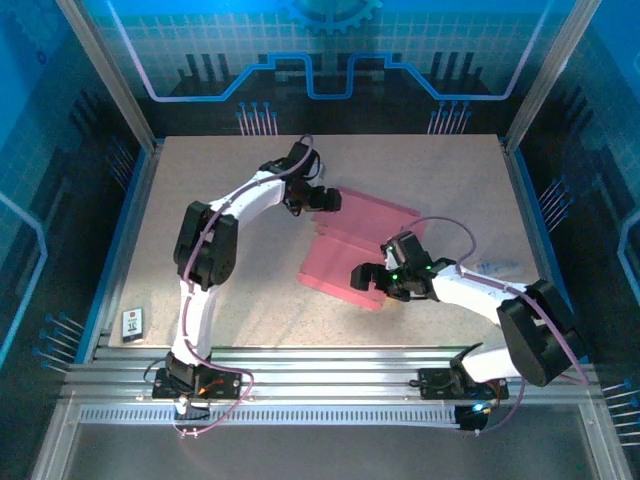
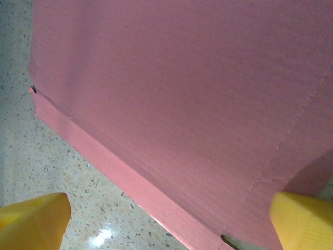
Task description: Fold the paper box
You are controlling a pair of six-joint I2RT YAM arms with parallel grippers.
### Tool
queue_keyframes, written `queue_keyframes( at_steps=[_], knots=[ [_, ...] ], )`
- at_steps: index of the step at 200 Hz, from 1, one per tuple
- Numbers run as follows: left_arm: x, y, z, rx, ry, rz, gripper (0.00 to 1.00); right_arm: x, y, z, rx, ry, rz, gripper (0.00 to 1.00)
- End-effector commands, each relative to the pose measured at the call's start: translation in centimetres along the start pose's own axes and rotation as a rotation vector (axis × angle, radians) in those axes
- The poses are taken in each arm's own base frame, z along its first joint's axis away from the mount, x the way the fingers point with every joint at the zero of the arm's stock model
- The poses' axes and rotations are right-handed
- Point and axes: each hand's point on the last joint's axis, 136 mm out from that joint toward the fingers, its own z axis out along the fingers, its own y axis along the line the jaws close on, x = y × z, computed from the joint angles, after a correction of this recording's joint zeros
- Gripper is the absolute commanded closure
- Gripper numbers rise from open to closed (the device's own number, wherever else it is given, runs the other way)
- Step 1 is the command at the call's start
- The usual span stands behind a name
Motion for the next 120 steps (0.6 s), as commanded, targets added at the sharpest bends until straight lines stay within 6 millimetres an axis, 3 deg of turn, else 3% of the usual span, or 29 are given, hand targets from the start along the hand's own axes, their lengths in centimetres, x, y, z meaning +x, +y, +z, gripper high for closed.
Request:
queue_keyframes(
  at_steps=[1,66,120],
  knots=[
    [0.0,0.8,0.9,-0.063,0.033,0.038,0.14,2.1,-1.2,0.8,0.015,0.076,0.008,0.0],
    [-0.6,1.8,2.8,-0.149,0.041,0.1,0.13,3.1,-1.7,0.9,0.03,0.108,0.003,0.0],
    [-0.5,0.8,4.4,-0.11,0.072,0.107,0.12,3.3,-1.5,0.9,0.034,0.113,-0.005,0.0]
  ],
)
